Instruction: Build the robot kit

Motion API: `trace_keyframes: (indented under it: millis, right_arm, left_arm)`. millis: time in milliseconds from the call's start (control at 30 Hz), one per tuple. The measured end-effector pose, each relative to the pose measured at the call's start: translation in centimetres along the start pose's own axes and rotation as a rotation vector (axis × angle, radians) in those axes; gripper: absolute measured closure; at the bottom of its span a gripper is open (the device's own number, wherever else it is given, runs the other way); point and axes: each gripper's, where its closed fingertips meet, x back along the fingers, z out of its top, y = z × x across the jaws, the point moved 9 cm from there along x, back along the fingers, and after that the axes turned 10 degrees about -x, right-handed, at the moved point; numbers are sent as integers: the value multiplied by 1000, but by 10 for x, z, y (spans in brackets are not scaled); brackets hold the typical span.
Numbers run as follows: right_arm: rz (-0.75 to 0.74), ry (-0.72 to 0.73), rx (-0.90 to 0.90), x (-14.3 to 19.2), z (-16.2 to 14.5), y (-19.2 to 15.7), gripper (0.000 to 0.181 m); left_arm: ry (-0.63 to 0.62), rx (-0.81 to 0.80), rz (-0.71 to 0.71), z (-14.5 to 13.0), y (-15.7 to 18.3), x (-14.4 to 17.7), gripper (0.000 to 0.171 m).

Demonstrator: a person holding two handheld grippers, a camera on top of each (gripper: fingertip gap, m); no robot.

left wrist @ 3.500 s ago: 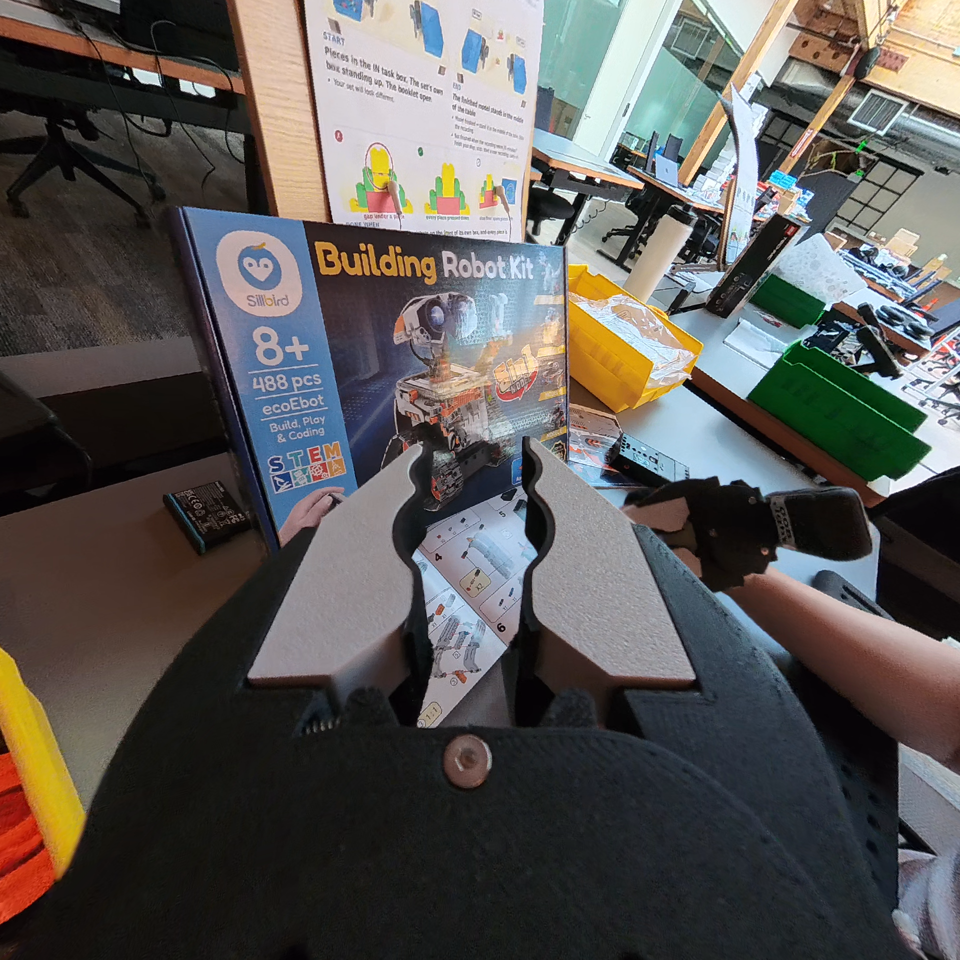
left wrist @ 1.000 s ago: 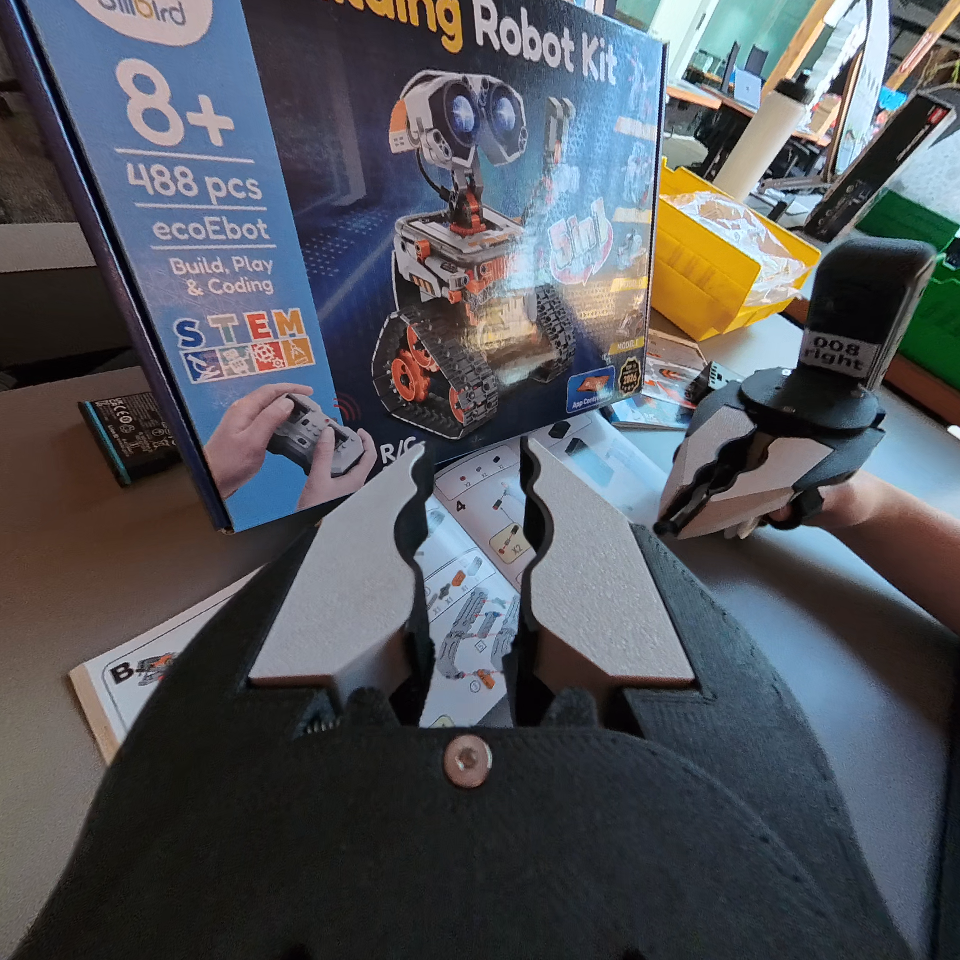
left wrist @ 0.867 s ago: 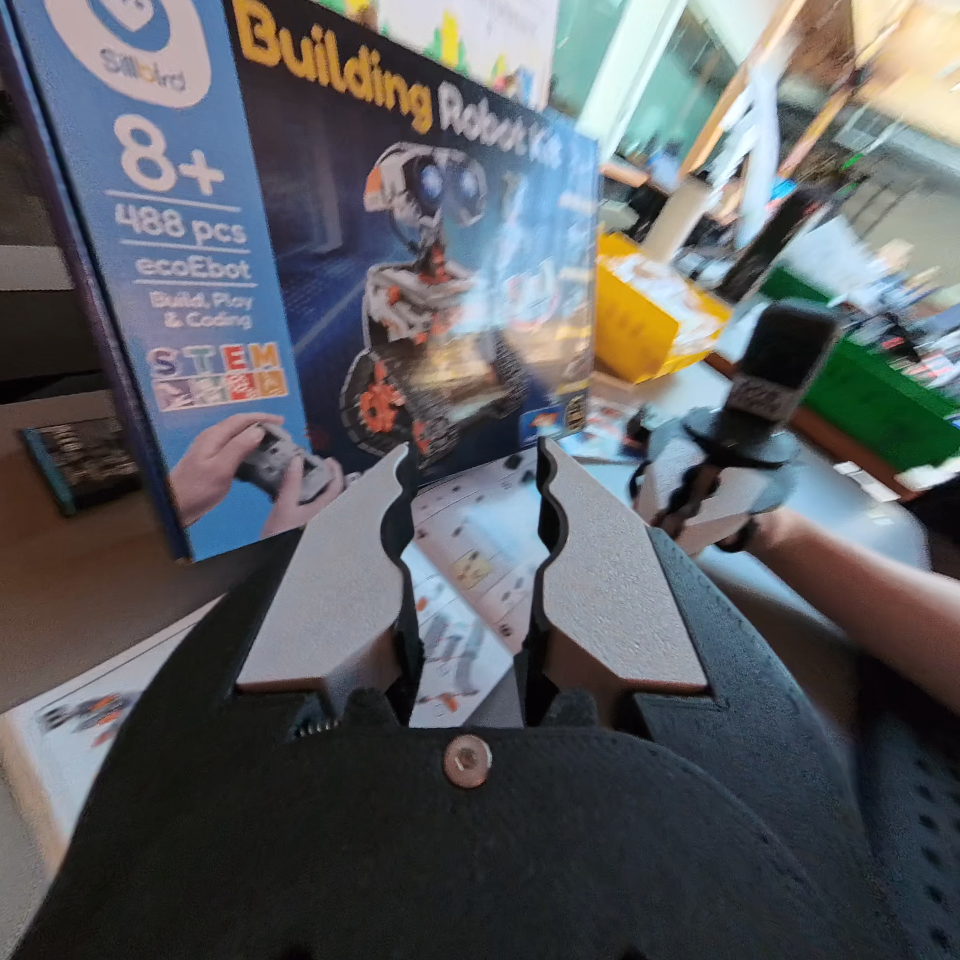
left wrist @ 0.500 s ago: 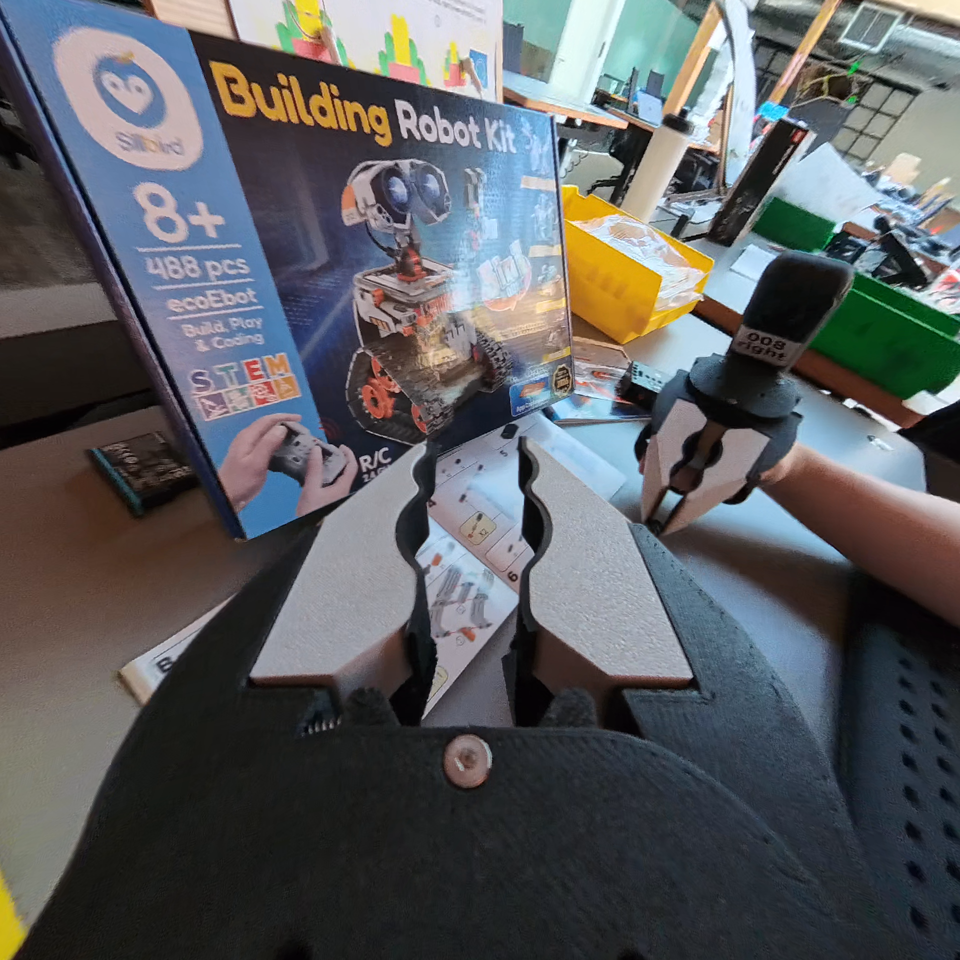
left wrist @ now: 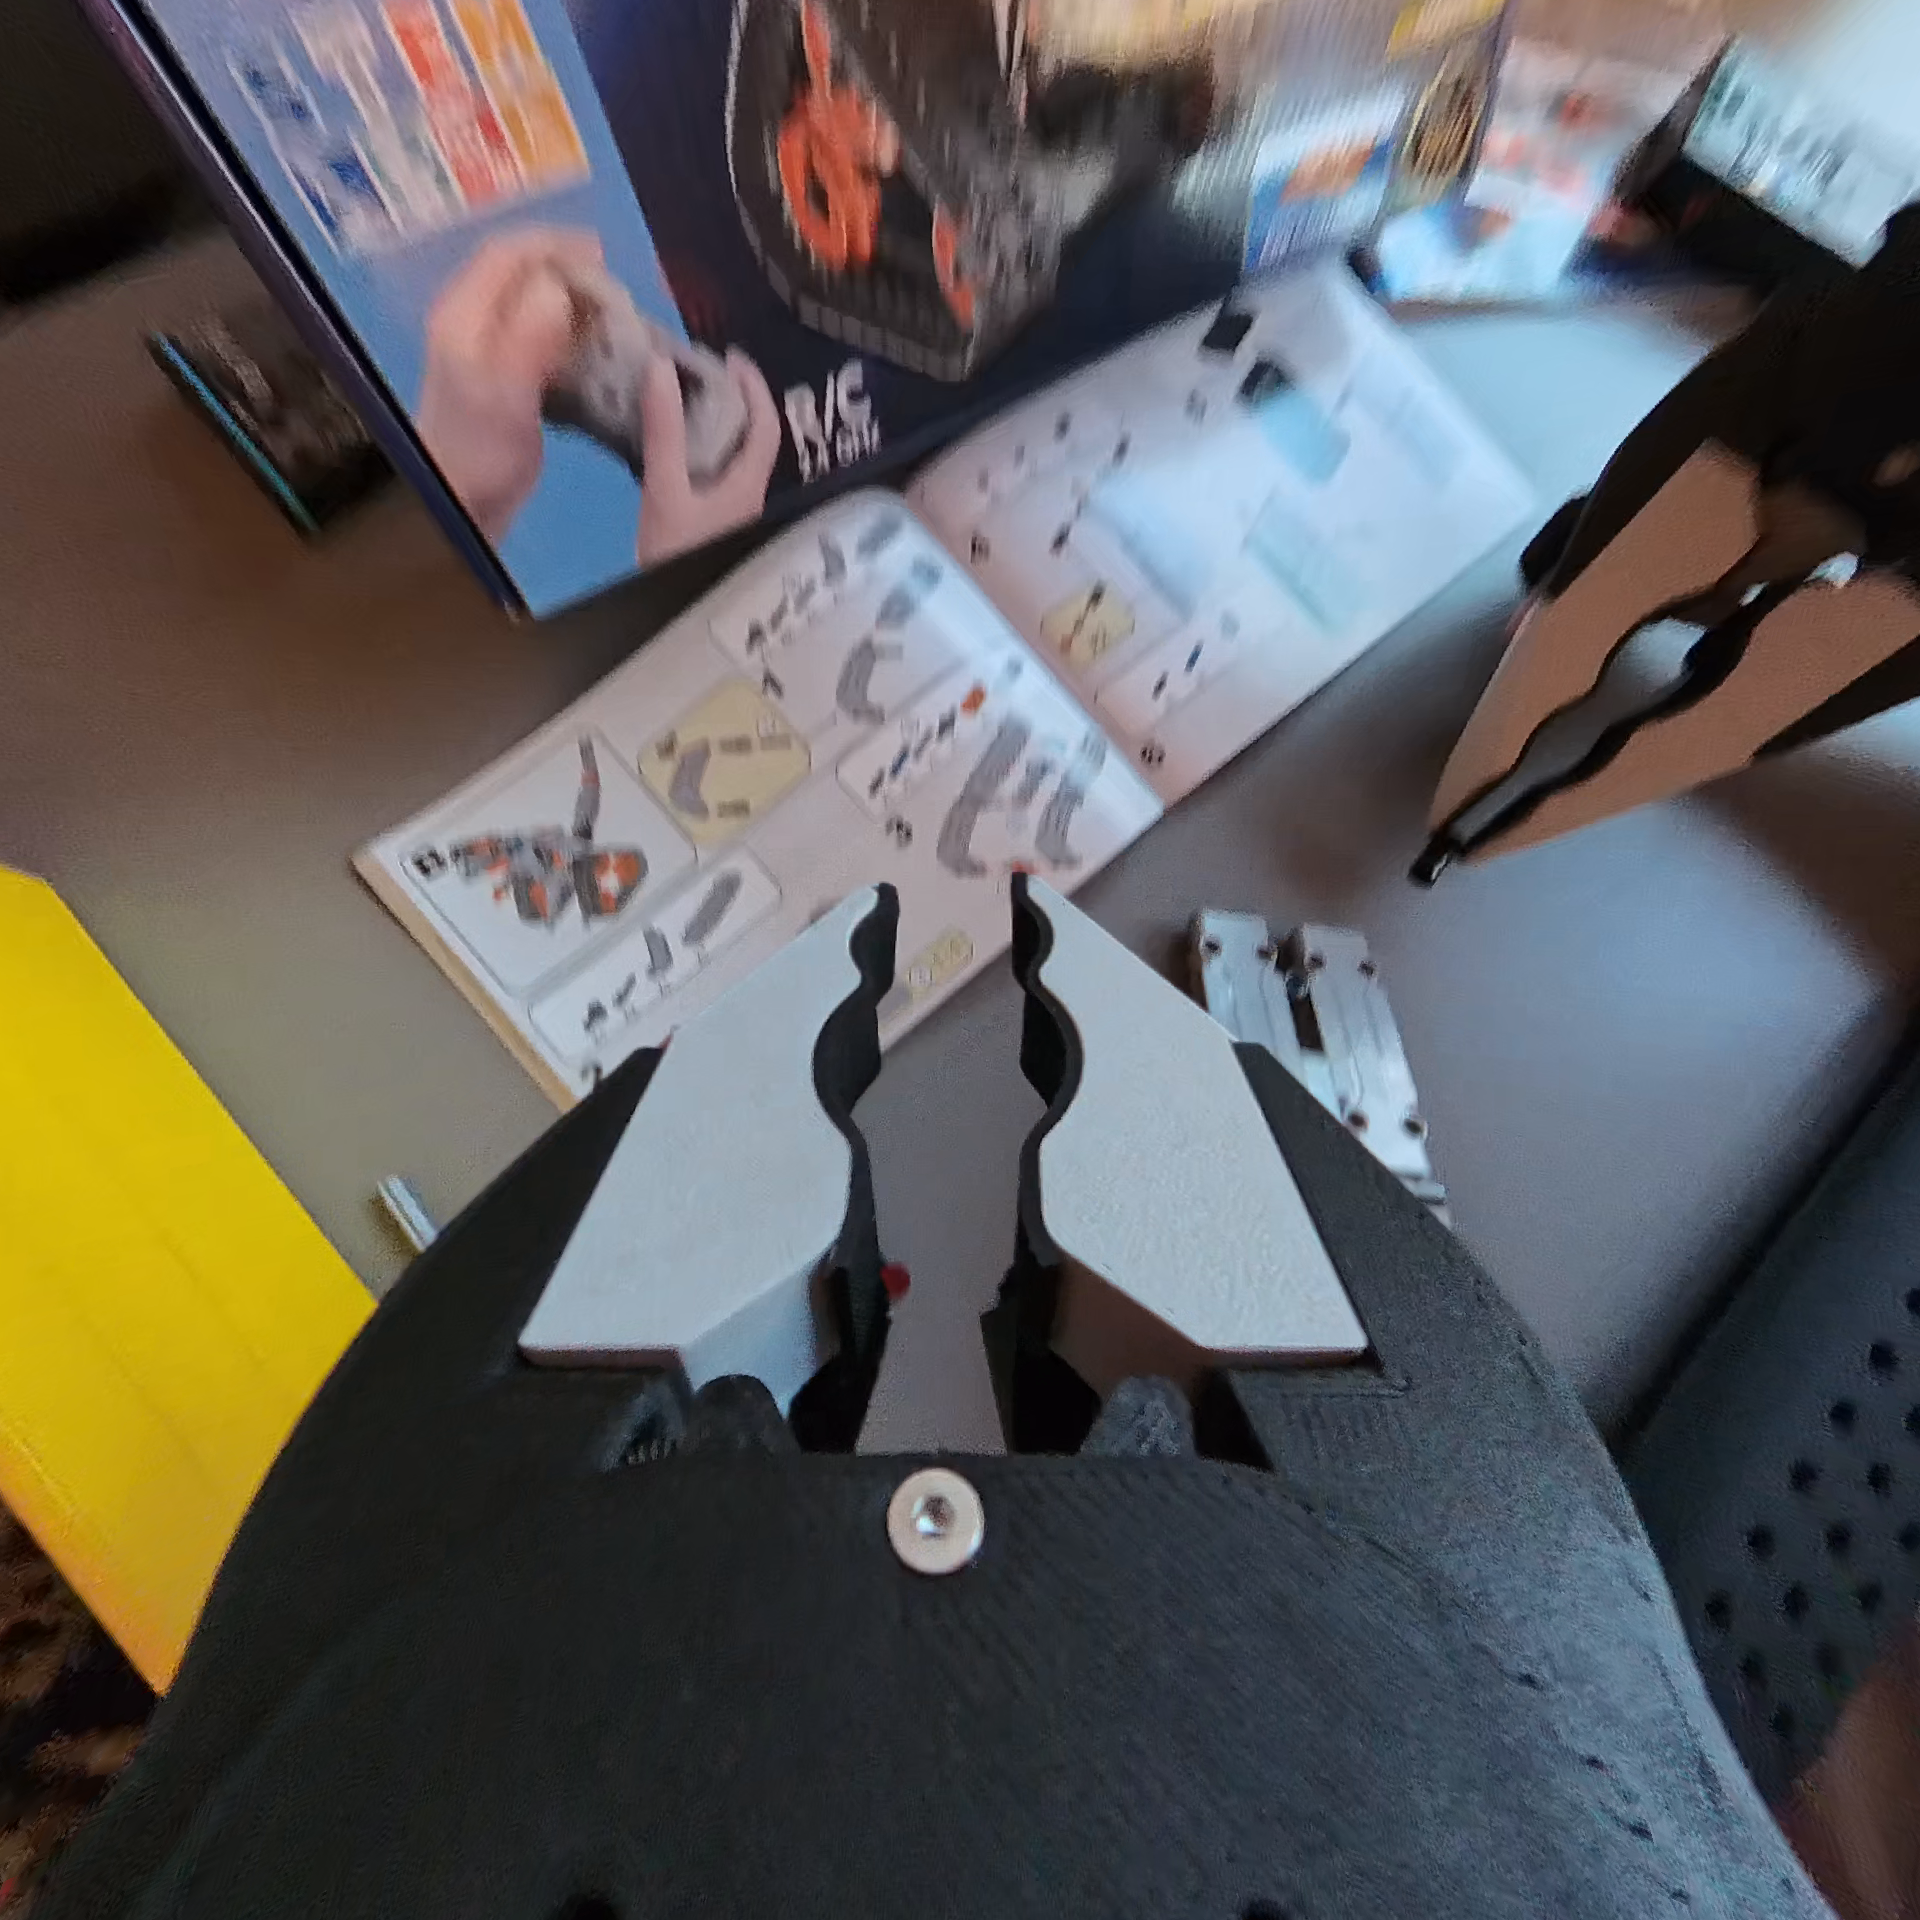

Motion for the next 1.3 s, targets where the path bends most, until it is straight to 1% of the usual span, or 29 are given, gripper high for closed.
trace_keyframes:
  millis: [67,100,233,333,433,600,767,800,867,967,1000,1100,1200,1300]
  right_arm:
    - [-5,-12,2,-1,-1,1,174]
    - [-4,-14,4,-1,-1,1,174]
    - [-7,-11,-5,-2,-1,6,174]
    - [-25,-23,-9,0,-3,10,174]
    - [-38,-59,-5,-2,-7,11,174]
    - [-32,-51,-4,-2,-7,11,174]
    - [-21,-48,-12,-3,-8,12,173]
    - [-15,-48,-14,-3,-8,11,170]
    - [-14,-43,-17,-4,-7,11,162]
    - [-21,-43,-4,-6,-6,10,166]
    - [-11,-49,1,-7,-6,10,174]
    - [-21,-45,14,-8,-4,10,174]
    - [-14,11,-1,0,1,12,174]
    - [1,101,-31,11,8,14,174]
  left_arm:
    - [-101,3,-12,-9,1,-4,161]
    - [-118,6,-4,-10,0,-5,163]
    - [-75,32,-1,-6,-2,-5,166]
    - [-117,21,52,-11,-3,1,166]
    - [-90,16,86,-10,-5,5,166]
    - [-13,50,75,-6,-10,6,167]
    - [-2,40,88,-6,-10,9,166]
    - [-4,41,84,-6,-10,9,166]
    - [-20,43,73,-9,-10,10,166]
    - [-53,44,69,-14,-11,11,166]
    - [-64,49,64,-16,-11,11,165]
    - [-105,59,43,-22,-10,14,165]
    - [-180,51,32,-31,-6,18,163]
    - [-219,68,21,-36,-1,23,160]
